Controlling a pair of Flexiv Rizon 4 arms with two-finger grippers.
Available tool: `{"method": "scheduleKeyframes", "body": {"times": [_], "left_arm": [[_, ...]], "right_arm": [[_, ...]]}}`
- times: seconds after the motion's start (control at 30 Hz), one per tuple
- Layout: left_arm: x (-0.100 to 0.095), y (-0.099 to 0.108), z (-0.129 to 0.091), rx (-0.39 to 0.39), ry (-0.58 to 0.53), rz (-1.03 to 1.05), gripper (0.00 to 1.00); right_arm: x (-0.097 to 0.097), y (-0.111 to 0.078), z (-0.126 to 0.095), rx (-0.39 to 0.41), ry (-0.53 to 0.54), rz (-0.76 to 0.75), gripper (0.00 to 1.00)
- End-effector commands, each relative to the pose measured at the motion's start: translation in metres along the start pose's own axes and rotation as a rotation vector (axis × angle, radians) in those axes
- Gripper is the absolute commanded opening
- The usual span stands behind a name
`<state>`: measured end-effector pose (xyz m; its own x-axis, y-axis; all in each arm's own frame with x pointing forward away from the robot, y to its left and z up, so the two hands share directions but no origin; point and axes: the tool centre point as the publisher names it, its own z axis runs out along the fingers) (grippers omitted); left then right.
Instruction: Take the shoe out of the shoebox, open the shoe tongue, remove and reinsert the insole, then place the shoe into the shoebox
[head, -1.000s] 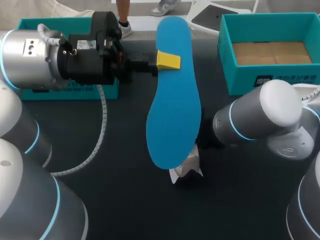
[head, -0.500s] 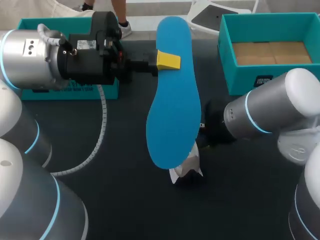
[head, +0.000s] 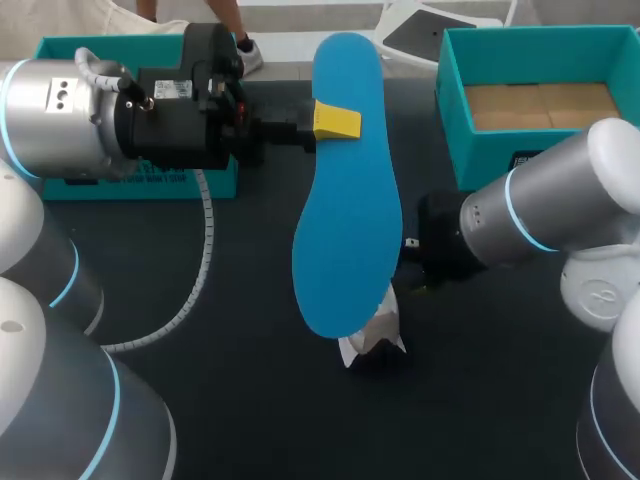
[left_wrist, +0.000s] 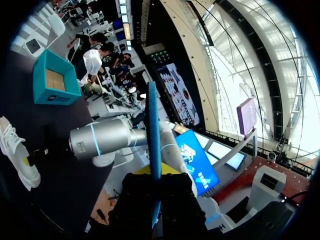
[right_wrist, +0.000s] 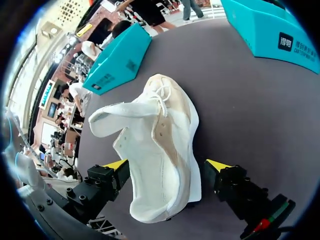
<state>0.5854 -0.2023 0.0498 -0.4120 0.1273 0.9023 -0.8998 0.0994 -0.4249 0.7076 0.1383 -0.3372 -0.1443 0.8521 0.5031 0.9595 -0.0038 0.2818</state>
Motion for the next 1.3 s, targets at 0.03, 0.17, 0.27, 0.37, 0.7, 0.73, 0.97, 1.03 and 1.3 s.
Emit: {"method": "scheduleKeyframes", "body": {"times": [0.03, 0.17, 0.27, 0.37, 0.7, 0.73, 0.97, 1.03, 1.3], "left_arm": [[-0.001, -0.001, 0.002, -0.002, 0.000, -0.001, 0.00], [-0.001, -0.001, 0.002, -0.002, 0.000, -0.001, 0.00], [-0.001, -0.001, 0.002, -0.002, 0.000, -0.001, 0.00], [-0.001, -0.001, 0.002, -0.002, 0.000, -0.001, 0.00], [-0.001, -0.001, 0.002, -0.002, 0.000, -0.001, 0.00], [-0.001, -0.001, 0.002, -0.002, 0.000, -0.001, 0.00], [-0.001, -0.001, 0.002, -0.002, 0.000, -0.001, 0.00], [-0.001, -0.001, 0.002, -0.002, 0.000, -0.001, 0.00], [-0.001, -0.001, 0.002, -0.002, 0.000, -0.001, 0.00]], "right_arm": [[0.000, 0.000, -0.016, 0.043, 0.064, -0.014, 1.00], [0.009, 0.003, -0.034, 0.038, 0.151, -0.021, 1.00], [0.016, 0.005, -0.042, 0.056, 0.192, -0.027, 1.00], [0.022, 0.007, -0.049, 0.065, 0.253, -0.037, 1.00], [0.027, 0.019, -0.070, 0.053, 0.388, -0.053, 1.00], [0.027, 0.019, -0.070, 0.053, 0.388, -0.053, 1.00], [0.027, 0.019, -0.070, 0.053, 0.388, -0.053, 1.00], [0.029, 0.023, -0.075, 0.023, 0.420, -0.044, 1.00], [0.045, 0.047, -0.106, -0.026, 0.537, -0.008, 1.00]]}}
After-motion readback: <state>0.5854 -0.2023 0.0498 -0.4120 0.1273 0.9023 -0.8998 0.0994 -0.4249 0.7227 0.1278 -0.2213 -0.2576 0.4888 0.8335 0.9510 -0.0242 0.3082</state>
